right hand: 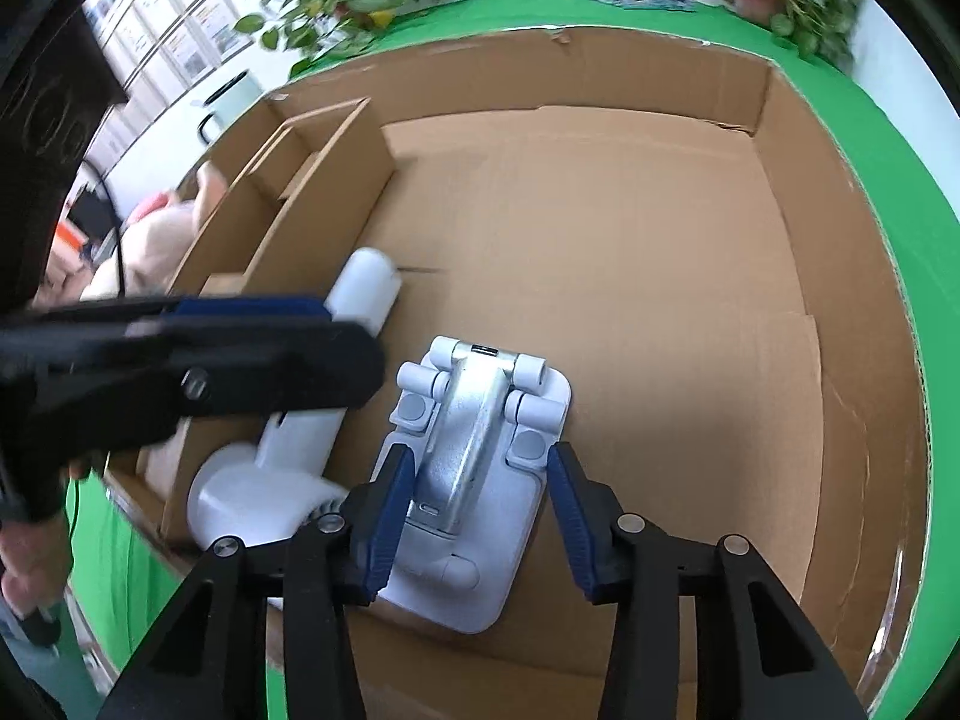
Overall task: Organize objects
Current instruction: 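Lower the phone stand into the tray beside the hair dryer and open both grippers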
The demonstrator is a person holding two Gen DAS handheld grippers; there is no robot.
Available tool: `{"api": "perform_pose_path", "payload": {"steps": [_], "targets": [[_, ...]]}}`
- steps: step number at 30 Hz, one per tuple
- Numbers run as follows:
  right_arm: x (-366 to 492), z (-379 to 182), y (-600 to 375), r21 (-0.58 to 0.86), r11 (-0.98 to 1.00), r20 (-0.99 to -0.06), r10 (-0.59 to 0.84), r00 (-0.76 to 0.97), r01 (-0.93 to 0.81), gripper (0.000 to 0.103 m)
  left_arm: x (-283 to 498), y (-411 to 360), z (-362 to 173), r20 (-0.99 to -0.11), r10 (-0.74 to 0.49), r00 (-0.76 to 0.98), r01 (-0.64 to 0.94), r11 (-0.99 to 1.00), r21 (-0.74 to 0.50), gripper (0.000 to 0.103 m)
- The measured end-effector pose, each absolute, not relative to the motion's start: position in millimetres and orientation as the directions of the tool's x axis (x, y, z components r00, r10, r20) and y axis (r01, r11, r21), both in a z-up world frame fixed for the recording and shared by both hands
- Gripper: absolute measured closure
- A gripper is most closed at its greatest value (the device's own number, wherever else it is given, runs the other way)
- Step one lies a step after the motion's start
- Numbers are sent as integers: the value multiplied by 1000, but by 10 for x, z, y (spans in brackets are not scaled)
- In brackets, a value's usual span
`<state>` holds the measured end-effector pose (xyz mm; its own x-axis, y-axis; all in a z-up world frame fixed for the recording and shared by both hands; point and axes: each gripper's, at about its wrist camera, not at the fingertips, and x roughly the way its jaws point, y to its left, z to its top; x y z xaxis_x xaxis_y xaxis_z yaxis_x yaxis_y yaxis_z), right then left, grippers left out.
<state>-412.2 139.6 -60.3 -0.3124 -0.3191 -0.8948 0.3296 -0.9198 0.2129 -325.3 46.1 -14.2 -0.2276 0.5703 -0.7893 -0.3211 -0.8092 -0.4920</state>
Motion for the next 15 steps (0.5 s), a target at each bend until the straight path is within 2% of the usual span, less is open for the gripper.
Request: {"api": "perform_pose_path", "payload": {"steps": [3, 4, 5, 15], "targets": [[-4061, -583, 1390, 233, -906, -894, -342, -288, 353, 66, -3218, 484, -138, -784, 575, -232, -327, -806, -494, 58], [-4053, -576, 1390, 241, -902, -893, -350, -284, 358, 75, -3210, 482, -138, -782, 578, -235, -324, -805, -497, 58], [-4047, -575, 1376, 255, -896, -892, -363, -271, 362, 79, -3226, 513, -146, -781, 578, -238, -321, -805, -498, 58], [-3934, -569, 1340, 275, -910, -905, -355, -236, 311, 78, -3098, 414, -86, -768, 577, -279, -297, -812, -502, 58]]}}
